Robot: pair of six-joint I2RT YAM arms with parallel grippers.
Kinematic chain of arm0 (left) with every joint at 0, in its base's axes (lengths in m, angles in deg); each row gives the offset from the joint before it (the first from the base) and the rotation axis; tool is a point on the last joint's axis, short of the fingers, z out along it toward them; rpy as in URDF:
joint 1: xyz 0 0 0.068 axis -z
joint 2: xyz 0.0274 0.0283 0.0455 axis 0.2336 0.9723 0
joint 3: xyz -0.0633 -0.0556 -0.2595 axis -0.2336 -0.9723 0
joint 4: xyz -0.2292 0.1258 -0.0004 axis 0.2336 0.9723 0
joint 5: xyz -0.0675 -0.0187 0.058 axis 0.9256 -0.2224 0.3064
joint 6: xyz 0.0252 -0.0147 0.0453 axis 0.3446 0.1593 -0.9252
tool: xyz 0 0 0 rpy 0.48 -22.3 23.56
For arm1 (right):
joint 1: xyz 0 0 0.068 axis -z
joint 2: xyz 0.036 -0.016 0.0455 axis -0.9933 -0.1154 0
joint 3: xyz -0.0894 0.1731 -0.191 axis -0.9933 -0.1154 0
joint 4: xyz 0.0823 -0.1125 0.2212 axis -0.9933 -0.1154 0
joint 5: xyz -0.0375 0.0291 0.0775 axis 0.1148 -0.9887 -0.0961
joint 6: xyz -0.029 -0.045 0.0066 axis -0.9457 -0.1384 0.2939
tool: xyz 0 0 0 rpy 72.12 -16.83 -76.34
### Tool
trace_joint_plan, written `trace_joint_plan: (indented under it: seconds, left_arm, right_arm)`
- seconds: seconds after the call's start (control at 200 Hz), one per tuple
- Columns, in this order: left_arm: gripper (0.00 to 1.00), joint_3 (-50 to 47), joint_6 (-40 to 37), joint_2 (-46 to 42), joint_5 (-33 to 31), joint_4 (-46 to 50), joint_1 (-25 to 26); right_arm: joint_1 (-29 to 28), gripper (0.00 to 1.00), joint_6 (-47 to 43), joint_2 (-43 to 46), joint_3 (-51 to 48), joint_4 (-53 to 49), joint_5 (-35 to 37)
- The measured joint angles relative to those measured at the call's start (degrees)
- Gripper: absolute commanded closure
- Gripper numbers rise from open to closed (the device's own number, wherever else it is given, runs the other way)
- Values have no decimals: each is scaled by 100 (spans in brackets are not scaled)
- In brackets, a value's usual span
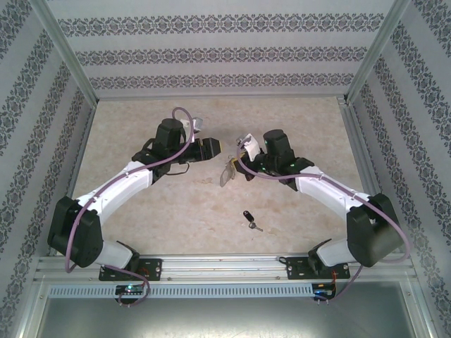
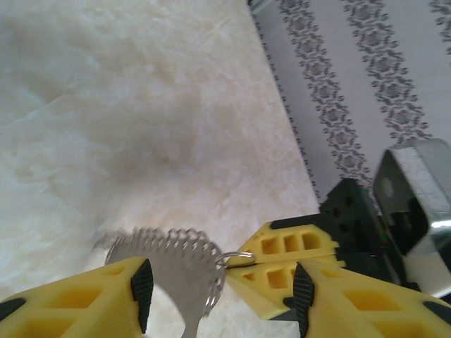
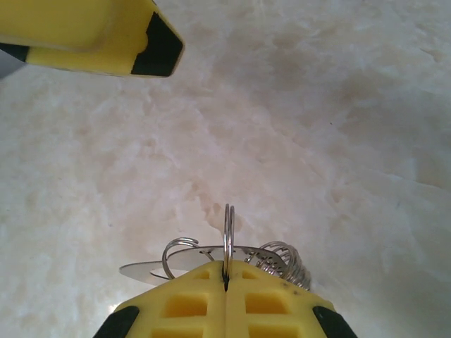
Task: Put the keys on the keyring
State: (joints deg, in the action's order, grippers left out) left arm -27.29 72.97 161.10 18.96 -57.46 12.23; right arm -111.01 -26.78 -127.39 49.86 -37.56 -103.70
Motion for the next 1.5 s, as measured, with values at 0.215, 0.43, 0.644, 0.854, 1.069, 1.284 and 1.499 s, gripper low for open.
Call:
trace_joint_plan:
  seconds: [0.215, 0.43, 0.644, 0.854, 1.069, 1.284, 1.499]
  left_arm:
    - [38, 0, -262, 13, 420, -413, -72]
    - [44, 0, -302, 352, 1082, -1200, -365]
    - [49, 192, 164, 1121, 1825, -2306, -439]
    - [51, 245, 664, 1412, 2334, -3211, -439]
    - [52, 245, 798, 1412, 2599, -3521, -437]
    - [55, 245, 861, 1405, 2710, -3609, -433]
    - [57, 232, 866, 1333, 2750, -3622, -343]
  right_arm:
    - [382, 100, 479, 96, 0, 289, -732]
    - [745, 100, 955, 435, 0, 682, -1423]
    - [894, 100, 1211, 525, 2, 828, -1963]
    - [992, 100, 1305, 433, 181, 844, -2339]
    - [992, 100, 1390, 297, 247, 935, -2479]
    - [992, 100, 1419, 245, 249, 1001, -2507]
    - [992, 100, 1425, 208, 249, 1034, -2516]
